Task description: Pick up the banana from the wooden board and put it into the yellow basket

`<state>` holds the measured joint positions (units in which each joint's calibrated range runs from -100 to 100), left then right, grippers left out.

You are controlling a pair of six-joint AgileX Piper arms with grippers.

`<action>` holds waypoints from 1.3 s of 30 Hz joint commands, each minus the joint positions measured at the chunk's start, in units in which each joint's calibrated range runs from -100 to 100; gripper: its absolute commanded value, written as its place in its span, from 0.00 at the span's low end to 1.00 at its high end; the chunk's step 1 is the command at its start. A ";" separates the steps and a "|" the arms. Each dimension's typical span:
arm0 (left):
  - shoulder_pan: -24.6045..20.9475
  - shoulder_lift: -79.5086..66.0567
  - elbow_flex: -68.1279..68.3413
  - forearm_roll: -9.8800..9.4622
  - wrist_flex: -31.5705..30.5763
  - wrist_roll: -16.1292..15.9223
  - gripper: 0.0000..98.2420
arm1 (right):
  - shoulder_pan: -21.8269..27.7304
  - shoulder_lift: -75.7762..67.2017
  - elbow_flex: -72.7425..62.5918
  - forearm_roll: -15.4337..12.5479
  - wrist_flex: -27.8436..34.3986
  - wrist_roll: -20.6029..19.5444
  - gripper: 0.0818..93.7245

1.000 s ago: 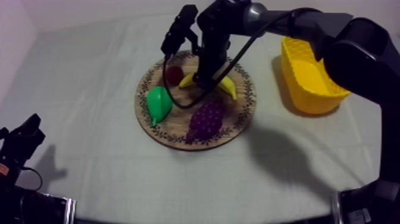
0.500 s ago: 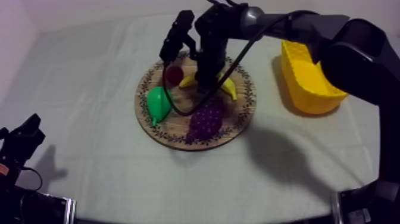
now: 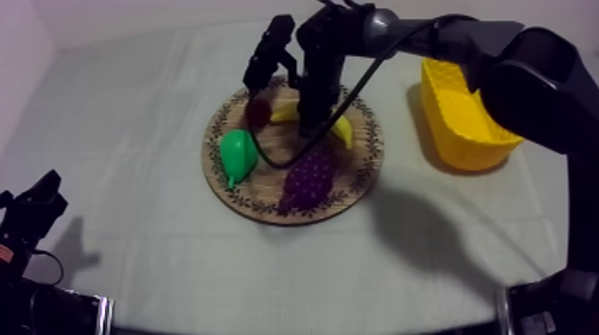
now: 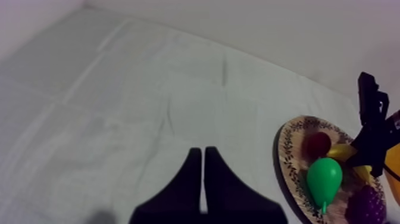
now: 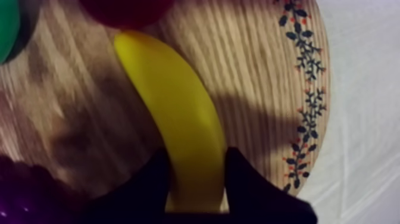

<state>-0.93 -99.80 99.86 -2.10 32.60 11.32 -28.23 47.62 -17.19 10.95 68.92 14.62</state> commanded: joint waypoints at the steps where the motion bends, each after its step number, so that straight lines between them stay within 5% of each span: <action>1: 0.03 -0.03 0.03 0.02 -0.02 -0.01 0.00 | 0.05 -0.12 0.14 -0.05 0.03 -0.10 0.23; 21: 0.03 -0.03 0.03 0.02 -0.02 -0.01 0.00 | 0.06 -27.74 10.28 1.12 2.21 -0.96 0.24; 39: 0.03 -0.03 0.03 0.02 -0.02 -0.01 0.00 | 9.34 -67.67 33.02 -4.24 -1.96 -0.33 0.25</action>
<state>-0.93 -99.80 99.86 -2.10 32.60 11.32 -20.78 -14.36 13.35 7.01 67.82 14.07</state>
